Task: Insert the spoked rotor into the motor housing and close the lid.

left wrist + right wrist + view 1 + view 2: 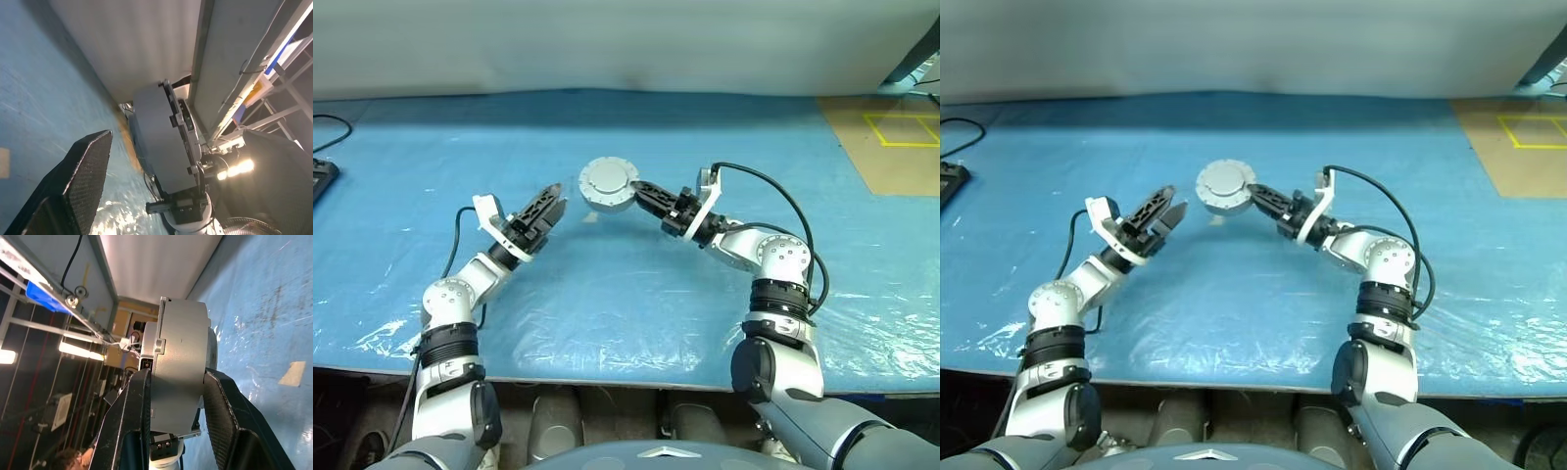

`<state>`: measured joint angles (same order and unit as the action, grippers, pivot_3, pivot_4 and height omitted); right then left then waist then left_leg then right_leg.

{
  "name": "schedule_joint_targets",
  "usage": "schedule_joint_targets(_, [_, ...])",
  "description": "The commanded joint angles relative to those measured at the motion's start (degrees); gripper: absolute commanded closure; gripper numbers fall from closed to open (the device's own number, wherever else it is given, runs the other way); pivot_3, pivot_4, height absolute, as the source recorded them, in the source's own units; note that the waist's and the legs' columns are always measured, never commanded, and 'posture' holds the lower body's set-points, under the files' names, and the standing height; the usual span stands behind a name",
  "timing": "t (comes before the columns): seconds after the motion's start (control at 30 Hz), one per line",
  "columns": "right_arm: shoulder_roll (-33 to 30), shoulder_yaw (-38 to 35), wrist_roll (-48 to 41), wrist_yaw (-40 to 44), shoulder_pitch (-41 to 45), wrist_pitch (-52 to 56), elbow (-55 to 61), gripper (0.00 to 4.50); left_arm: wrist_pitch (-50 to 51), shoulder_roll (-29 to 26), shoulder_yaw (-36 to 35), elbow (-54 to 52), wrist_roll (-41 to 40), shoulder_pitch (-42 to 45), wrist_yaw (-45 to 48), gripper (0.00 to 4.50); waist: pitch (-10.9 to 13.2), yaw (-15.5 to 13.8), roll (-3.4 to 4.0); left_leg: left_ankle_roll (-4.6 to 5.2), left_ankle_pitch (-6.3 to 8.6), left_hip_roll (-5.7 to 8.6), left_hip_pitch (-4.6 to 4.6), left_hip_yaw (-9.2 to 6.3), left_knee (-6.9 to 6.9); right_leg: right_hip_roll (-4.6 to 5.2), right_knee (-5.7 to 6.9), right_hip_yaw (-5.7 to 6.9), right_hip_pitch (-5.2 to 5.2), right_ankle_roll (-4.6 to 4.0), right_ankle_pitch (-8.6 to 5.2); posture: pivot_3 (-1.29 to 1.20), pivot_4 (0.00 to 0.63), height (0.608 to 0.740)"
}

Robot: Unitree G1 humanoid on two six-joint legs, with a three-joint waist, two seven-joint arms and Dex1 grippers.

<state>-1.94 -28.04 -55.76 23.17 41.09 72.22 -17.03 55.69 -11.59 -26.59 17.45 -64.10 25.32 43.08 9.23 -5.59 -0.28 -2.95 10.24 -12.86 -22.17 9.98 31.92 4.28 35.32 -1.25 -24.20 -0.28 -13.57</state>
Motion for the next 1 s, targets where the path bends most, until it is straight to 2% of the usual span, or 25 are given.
schedule_joint_targets(0.03, [0.58, 1.24, -3.72, 1.67, 1.31, 0.10, 3.88, 3.31, 1.36, 0.07, 0.99, -2.41, -1.23, -0.55, -0.09, 0.03, 0.00, -0.01, 0.00, 0.00, 0.00, 0.00, 0.00, 0.00, 0.00, 0.00, 0.00, 0.00, 0.00, 0.01, 0.00, 0.00, 0.150, 0.740])
schedule_joint_targets(0.37, [0.63, 6.95, -3.68, 3.42, -0.17, 1.27, 7.04, 3.31, -0.42, 1.64, 1.74, -2.16, -1.03, 0.14, -0.26, 0.03, 0.00, 0.04, -0.01, 0.00, 0.00, 0.02, -0.03, -0.04, 0.01, 0.00, -0.02, 0.02, 0.00, 0.06, 0.03, 0.00, 0.150, 0.740])
schedule_joint_targets(0.63, [0.36, 10.93, -2.57, 4.51, -2.17, 0.62, 7.72, 3.31, -6.65, 3.15, 3.89, -3.31, 1.05, 0.36, 4.70, 0.03, 0.01, 0.04, -0.02, 0.00, 0.00, 0.02, -0.03, -0.05, 0.07, 0.02, -0.01, 0.00, 0.02, 0.12, 0.07, 0.00, 0.150, 0.740])
schedule_joint_targets(0.73, [0.35, 10.82, -2.56, 4.39, -2.01, -0.18, 7.18, 3.31, -6.64, 2.99, 3.61, -2.73, 0.09, 0.06, 6.94, 0.56, 0.01, 0.10, -0.02, 0.00, 0.00, 0.02, -0.04, -0.06, 0.15, 0.02, 0.01, 0.00, 0.03, 0.14, 0.08, 0.00, 0.150, 0.740])
schedule_joint_targets(0.83, [0.34, 10.45, -1.89, 3.90, -1.36, -1.38, 5.85, 3.31, -7.06, 2.62, 3.36, -2.27, 0.12, -0.31, 7.48, 1.57, 0.01, 0.10, -0.02, 0.00, 0.00, 0.02, -0.03, -0.07, 0.17, 0.01, 0.04, -0.01, 0.03, 0.15, 0.09, 0.00, 0.150, 0.740])
schedule_joint_targets(0.87, [0.38, 10.26, -1.75, 3.61, -1.12, -1.71, 5.36, 3.31, -7.15, 2.57, 3.24, -2.11, 0.11, -0.37, 7.49, 1.76, 0.01, 0.08, -0.02, 0.00, 0.00, 0.02, -0.03, -0.07, 0.18, 0.01, 0.05, -0.01, 0.03, 0.15, 0.09, 0.00, 0.150, 0.740])
schedule_joint_targets(1.0, [0.59, 10.11, -1.29, 2.94, -0.55, -2.75, 4.12, 3.31, -8.06, 2.63, 3.08, -1.47, 1.00, -0.70, 6.61, 1.85, 0.01, 0.08, -0.02, 0.00, 0.00, 0.03, -0.04, -0.07, 0.22, 0.02, 0.09, -0.01, 0.03, 0.15, 0.09, 0.00, 0.150, 0.740])
